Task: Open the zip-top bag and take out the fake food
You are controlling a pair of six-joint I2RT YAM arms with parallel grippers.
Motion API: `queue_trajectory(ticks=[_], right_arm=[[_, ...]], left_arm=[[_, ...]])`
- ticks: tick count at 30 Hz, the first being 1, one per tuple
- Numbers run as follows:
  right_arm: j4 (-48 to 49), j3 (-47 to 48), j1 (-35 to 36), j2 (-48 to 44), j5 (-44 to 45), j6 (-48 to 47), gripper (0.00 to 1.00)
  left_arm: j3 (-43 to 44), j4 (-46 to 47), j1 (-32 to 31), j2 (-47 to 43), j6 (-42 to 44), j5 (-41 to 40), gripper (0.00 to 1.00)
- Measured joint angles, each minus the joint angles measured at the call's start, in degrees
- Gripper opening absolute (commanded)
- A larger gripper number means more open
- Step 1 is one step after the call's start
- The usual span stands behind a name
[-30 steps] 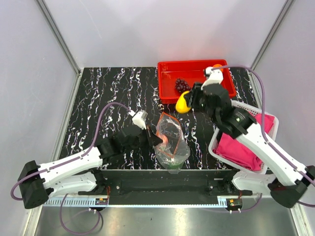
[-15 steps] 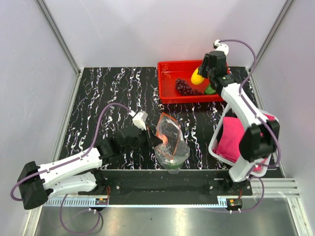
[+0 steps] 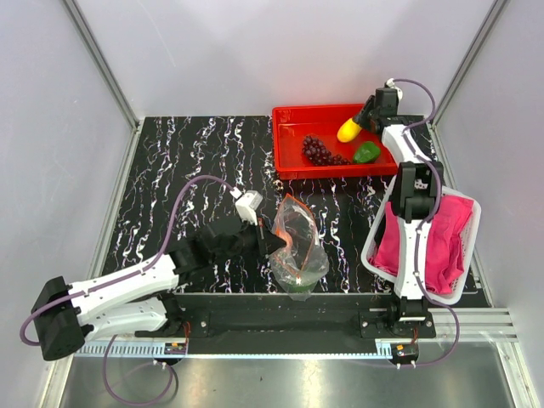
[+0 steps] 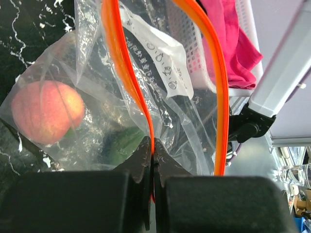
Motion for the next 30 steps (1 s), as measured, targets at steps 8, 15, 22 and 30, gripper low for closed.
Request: queue_trajectory(ticks=[8,15,22,30], right_arm=[[-5.62,11.87,0.15,8.00,-4.35,3.13,0.82],[-17.22,17.94,0.15,8.04,-5.55,2.62,0.93],[-24.70,-8.66,0.44,-10.64,-8.00,3.91,0.98],[-26.86,-35.60,9.44,-42.91,-9.44,3.43,1.00]], left_arm=[[-1.62,3.69,0.00,1.86,-3.06,-0.26,0.00],[1.62,-0.15,0.00,5.46,-4.57,-0.24,0.00],[4.00,-1.31,0.04,5.66,-6.75,-0.26,0.00],[4.87,-2.91,0.04,5.53,-9.55,0.42,0.00]])
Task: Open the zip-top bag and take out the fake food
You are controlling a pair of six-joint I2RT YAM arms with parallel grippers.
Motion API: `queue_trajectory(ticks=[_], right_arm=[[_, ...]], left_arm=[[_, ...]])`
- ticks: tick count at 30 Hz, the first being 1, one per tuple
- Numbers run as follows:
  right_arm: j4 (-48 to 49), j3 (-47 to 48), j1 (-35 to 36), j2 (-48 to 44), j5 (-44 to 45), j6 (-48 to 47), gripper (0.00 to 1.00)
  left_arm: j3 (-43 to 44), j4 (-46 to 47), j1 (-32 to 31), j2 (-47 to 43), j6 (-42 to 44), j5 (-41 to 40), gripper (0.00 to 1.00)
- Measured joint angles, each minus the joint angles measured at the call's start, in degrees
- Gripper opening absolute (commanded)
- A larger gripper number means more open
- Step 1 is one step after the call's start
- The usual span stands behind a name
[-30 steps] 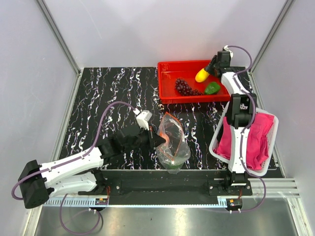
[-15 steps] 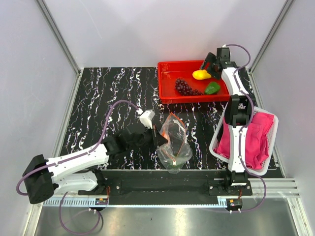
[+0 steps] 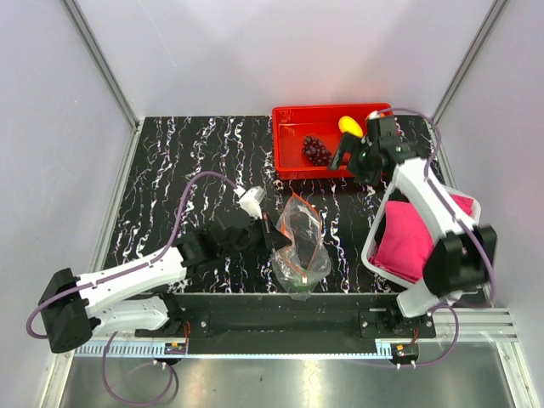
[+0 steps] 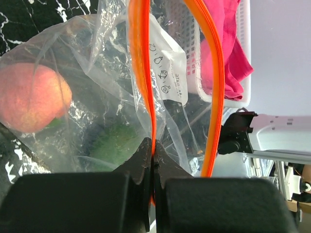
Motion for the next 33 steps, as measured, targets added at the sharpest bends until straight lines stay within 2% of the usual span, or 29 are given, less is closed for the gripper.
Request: queue_trajectory(ticks=[3,6,12,15,25,28,32,33], right_arm=[[-0.13,-7.21,5.86,-10.25,-1.42,-1.18,1.00],[-0.61,-12.70,7.93,-18.78,-3.28,-2.64,1.00],[-3.65,-14.88,9.92,-29.35,-6.93,-5.35,1.00],[-4.92,-14.88,11.23,-31.30,-9.25,-6.43,0.98],[-6.75,-15.02,16.28,-30.25,-14.53,-6.67,0.82],[-6.75,-15.02,17.97,-30.01,-14.99,-6.47,0.75],[-6.75,-15.02,19.17,-30.01,-15.13,-6.14,0.55],[-6.71,-15.02,19.37,-29.99,-15.10,-5.86,0.54]], left_arm=[[0.07,-1.70,0.00,-1.31,-0.17,-0.39,0.00],[0.81,-3.50,0.00,-2.58,0.07,-0.79,0.00],[2.12,-4.42,0.00,-4.26,1.07,-2.12,0.00],[2.64,-4.74,0.04,-4.22,2.12,-2.29,0.00],[4.90,-4.04,0.07,0.42,4.83,-2.29,0.00],[5.99,-3.93,0.07,2.40,5.62,-2.29,0.00],[7.21,-3.58,0.07,4.02,6.34,-2.27,0.00],[7.23,-3.30,0.07,4.11,6.36,-2.25,0.00]])
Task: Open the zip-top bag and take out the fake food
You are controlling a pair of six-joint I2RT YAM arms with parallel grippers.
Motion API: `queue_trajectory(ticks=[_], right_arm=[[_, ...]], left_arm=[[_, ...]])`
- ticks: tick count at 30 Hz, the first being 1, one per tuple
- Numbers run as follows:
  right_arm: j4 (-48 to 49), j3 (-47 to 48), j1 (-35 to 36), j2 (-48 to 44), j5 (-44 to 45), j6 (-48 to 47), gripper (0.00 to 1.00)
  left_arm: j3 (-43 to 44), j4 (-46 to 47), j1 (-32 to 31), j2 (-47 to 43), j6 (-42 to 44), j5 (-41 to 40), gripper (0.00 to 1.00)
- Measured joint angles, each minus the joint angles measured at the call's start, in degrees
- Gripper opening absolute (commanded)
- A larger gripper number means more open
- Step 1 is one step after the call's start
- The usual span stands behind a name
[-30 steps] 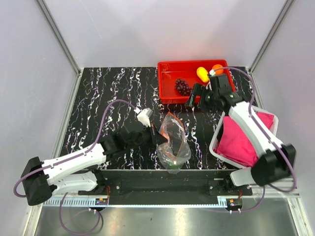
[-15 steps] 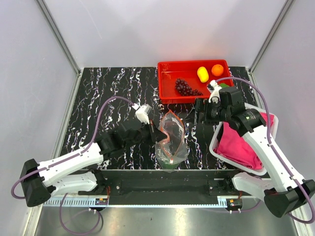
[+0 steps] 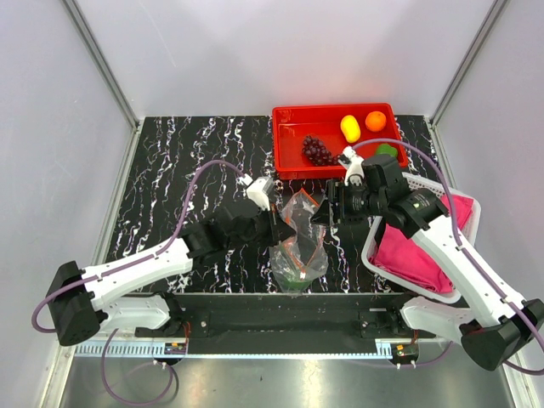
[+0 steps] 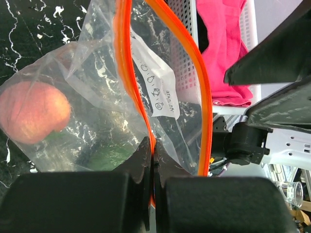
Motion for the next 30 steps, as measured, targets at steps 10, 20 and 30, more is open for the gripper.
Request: queue_trajectory(ticks=[10,20,30], right_arm=[[2.25,-0.76,6.97,5.29,0.92,1.77,0.47],[8.37,-6.08,7.96,10.82,8.22,4.02,0.38],[16.65,-10.49,7.98,17.29,9.25,6.47,0.45]], left_arm=[[0.00,2.56,0.00,1.05,-0.55,0.94,0.00],[-1.14,3.89,-0.26,1.09,-2.16,1.18,0.00],[-0.44,5.03,-1.33,4.39,-2.19,1.42,0.00]])
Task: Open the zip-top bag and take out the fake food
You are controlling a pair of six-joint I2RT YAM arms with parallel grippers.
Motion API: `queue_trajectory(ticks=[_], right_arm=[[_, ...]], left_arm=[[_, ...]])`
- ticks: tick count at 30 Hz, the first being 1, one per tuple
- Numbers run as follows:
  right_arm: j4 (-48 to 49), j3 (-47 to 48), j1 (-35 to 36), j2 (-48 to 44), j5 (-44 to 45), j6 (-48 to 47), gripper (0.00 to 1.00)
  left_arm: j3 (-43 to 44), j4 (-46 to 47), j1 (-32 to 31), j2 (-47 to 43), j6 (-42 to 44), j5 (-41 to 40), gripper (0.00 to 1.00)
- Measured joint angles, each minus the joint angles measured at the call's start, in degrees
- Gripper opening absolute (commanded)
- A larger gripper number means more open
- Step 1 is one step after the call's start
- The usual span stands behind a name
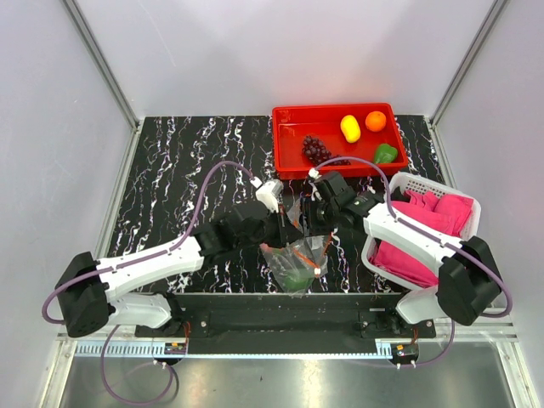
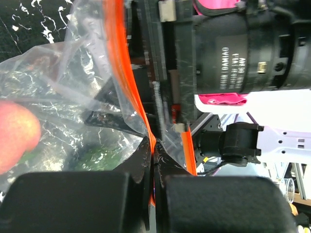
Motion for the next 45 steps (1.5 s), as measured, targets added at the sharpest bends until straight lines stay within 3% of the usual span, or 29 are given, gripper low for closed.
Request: queue_trajectory(ticks=[9,21,31,45], right_arm=[[4.11,-5.35,0.13,-0.22,-2.75,0.63,0.44],[-0.59,-9.46,2.01,-8.22,-10.01,-1.81,0.40],[5.25,-14.40,3.56,-5.22,-11.58,-0.63,0.43],[18.27,-22.23,5.25,0.33,-18.73,2.84,0.67]], left_arm=[[0.55,-0.70,-0.66,0.96,0.22,-0.13,0.00],[-0.04,1.36,-0.74,0.33,-0.79,0.04,0.00],[0.48,-2.27,-1.01,2.38,0.13,0.46,0.00],[-8.09,0.35,-0.96,-1.70,-2.47,0.04,0.00]])
